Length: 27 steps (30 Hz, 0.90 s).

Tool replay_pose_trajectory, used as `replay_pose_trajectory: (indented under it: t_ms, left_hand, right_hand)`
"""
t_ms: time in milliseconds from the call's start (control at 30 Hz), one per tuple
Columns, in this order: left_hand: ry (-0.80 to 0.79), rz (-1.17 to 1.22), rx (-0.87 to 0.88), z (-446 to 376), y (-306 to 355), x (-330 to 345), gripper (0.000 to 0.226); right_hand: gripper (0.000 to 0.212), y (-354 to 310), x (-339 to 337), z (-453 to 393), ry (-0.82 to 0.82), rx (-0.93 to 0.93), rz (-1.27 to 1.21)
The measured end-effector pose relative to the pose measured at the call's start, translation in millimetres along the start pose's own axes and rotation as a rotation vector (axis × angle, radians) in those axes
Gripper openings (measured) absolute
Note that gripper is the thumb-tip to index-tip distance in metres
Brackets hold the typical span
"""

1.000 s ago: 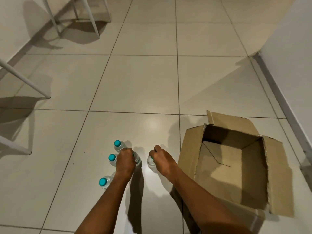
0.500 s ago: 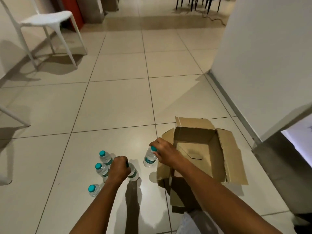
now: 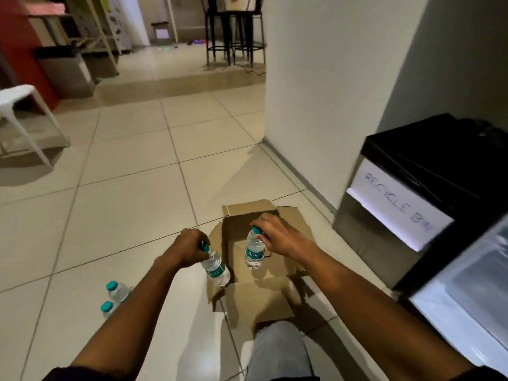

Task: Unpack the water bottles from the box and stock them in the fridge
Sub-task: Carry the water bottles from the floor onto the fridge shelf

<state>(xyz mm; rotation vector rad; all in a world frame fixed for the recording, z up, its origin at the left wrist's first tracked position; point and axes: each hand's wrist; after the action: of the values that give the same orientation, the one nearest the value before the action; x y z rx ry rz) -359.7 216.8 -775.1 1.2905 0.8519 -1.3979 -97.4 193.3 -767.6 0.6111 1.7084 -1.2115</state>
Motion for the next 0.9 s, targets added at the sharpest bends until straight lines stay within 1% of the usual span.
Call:
replay_pose_trajectory:
  t_ms: [233,400,533,700,800,900]
  left_hand:
    - [-0.012,-0.049,0.268,-17.6,99.9,-35.0,0.028]
    - [-0.057,-0.081,0.506,-28.9,188.3,-50.4,0.029]
    - [-0.059,-0.092,0.674,-28.8,261.2,-59.7,0.022]
    - [-0.045,-0.133,0.829,-15.6,343.5,-73.6,0.012]
    - [-0.027,-0.178,0.911,-4.8,388.4,-81.0,0.015]
    - [0.023,-0.215,0.999,8.1,430.4,-89.0,0.021]
  right_hand:
    - [0.035,52.5,-59.9,83.0,0.097,0.086,0.027]
    - [0.035,80.8,-99.4,150.4,0.171,0.171,0.081]
    - [0.03,95.8,-130.9,205.6,0.207,0.262,0.116]
    - [0.034,103.6,-173.6,267.6,0.234,0.391,0.17]
    - [0.036,105.3,-195.3,303.7,0.265,0.455,0.178]
    - [0.04,104.9,-213.2,338.3,0.308,0.528,0.174]
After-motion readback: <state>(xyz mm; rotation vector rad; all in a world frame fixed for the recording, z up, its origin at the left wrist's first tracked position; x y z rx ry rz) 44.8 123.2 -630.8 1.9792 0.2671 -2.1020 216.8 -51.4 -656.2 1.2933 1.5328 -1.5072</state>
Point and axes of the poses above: each hand's wrist, its own z-axis away from the middle knuckle, its own x-axis out of the palm, y = z × x, and after that the axes turned 12 degrees about -z, right-handed
